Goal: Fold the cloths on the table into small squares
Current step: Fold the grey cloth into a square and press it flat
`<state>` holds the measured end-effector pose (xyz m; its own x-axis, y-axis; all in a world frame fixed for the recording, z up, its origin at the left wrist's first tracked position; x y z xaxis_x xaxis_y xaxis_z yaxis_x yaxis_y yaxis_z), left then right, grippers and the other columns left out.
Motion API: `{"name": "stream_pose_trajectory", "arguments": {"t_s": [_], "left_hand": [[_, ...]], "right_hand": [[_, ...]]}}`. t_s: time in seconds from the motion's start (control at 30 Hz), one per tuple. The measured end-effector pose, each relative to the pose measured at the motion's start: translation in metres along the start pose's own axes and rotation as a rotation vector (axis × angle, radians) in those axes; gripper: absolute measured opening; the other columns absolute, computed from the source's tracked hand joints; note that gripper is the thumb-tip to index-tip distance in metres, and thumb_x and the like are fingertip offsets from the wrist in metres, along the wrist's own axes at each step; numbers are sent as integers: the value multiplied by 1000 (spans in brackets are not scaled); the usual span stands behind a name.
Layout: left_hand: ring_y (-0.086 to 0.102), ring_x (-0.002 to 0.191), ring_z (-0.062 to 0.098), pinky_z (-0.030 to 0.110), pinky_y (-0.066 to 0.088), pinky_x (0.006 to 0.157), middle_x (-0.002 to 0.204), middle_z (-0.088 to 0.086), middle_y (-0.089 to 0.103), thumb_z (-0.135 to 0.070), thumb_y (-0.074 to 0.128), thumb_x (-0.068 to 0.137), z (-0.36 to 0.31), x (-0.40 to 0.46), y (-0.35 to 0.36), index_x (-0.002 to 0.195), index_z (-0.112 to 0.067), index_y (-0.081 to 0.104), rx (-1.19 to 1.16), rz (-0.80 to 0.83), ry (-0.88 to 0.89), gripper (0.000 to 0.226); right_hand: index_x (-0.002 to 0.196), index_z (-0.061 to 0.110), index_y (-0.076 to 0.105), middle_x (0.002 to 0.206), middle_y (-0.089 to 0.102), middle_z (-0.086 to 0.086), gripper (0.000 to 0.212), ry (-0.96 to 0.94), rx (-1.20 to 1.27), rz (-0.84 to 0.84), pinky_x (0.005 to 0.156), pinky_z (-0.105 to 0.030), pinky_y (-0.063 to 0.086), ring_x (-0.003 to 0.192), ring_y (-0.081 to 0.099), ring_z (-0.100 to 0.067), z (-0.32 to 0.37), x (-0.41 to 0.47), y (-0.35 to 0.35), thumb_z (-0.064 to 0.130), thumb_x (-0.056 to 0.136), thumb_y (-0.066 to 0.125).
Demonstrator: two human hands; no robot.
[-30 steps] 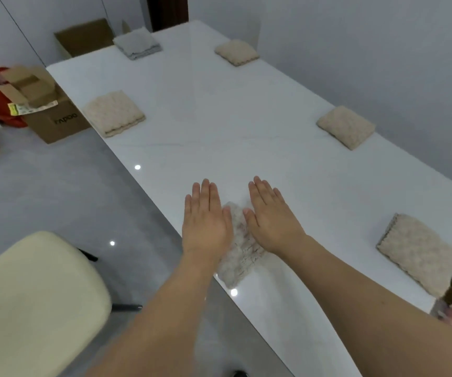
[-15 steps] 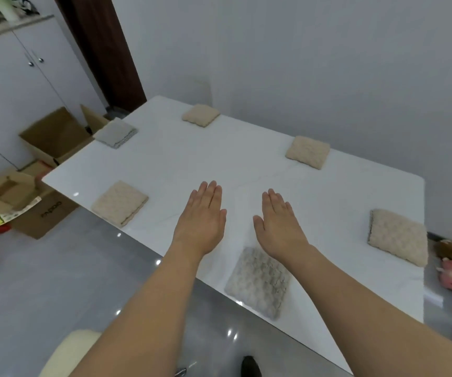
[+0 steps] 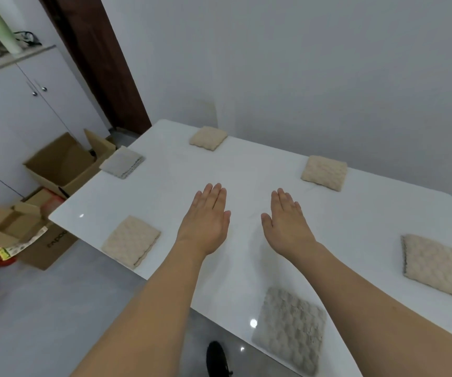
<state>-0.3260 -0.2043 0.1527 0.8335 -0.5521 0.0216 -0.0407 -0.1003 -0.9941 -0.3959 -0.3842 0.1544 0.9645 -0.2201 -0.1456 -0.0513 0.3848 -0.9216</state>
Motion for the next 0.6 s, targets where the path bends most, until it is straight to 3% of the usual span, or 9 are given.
{"name": "stream_pose_trajectory", "arguments": {"t_s": [0.6], "left_hand": [[-5,153,19,35,-5,124,166,5,3,-34,19,107,158,84,-12,157,-9,9,-15,56,34,58]], "right_hand": [[153,4,4,162,-2,-11,60,60,75,-8,120,-36,-3,149,-4,-22,117,125,30,29,103,24]]}}
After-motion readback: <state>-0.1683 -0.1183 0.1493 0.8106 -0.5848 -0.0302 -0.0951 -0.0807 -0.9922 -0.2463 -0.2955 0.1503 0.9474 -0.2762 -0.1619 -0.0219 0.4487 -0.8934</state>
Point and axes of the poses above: each hand's wrist, its own x-axis towards the middle knuckle, its own y-axis out of the palm, z = x × y, the point moved 1 cm from there along x, towards the middle knuckle
